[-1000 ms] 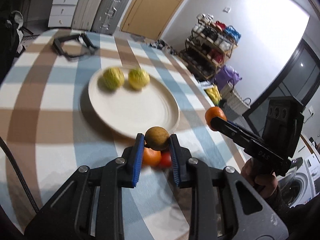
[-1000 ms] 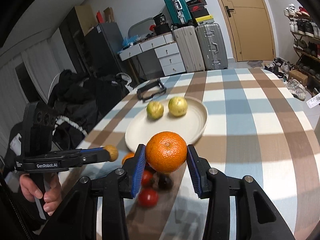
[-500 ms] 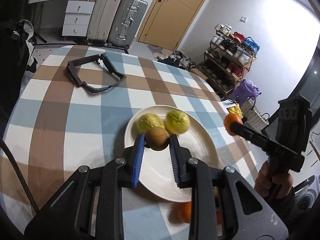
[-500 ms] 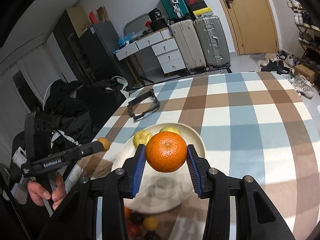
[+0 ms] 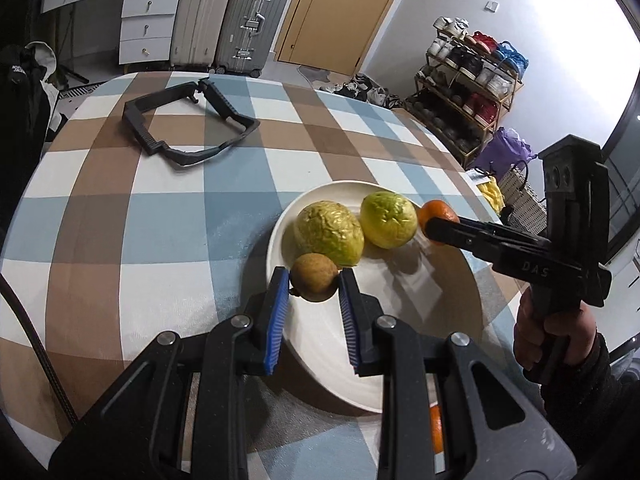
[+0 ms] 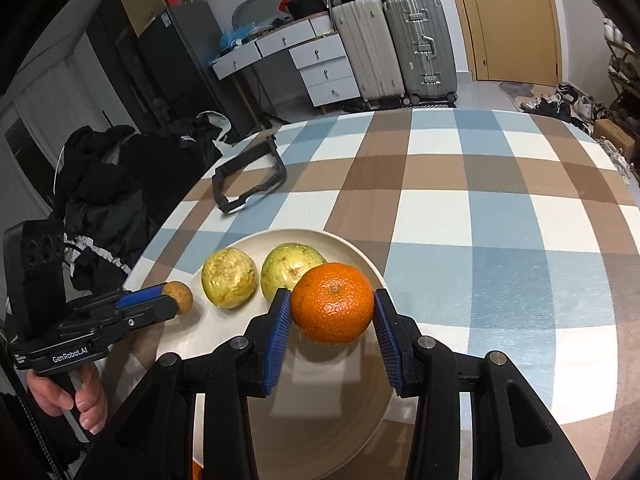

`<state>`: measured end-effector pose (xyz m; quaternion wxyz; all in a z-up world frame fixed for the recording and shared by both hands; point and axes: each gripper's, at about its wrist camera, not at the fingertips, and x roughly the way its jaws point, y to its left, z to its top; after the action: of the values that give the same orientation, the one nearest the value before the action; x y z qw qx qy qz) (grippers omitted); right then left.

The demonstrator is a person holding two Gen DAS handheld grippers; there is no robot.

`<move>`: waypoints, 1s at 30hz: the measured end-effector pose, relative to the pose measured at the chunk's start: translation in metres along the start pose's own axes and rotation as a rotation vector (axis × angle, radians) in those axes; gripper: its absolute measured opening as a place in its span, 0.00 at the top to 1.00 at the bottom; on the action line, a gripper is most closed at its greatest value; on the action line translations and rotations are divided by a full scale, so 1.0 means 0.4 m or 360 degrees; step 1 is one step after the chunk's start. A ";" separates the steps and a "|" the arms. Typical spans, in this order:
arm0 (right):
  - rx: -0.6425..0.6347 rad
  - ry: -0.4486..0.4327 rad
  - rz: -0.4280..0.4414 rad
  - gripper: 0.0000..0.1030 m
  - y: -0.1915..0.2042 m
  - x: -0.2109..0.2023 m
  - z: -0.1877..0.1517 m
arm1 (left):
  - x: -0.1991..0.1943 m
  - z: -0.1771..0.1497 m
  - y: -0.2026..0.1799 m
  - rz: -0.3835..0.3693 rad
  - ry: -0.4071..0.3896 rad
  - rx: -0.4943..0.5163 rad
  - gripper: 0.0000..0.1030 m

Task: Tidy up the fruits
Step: 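Place the kiwi and the orange on the plate and open both tools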

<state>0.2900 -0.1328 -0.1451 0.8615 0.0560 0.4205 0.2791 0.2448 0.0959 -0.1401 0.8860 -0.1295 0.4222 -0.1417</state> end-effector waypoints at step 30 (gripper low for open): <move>0.0123 -0.0347 -0.0052 0.09 0.040 -0.257 -0.076 | -0.191 -0.045 -0.117 0.0193 -0.0191 0.0029 0.22</move>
<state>0.2096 -0.1779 -0.0878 0.9038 0.1124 0.3356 0.2407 0.1780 0.0782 -0.0805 0.9177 -0.1039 0.3742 -0.0836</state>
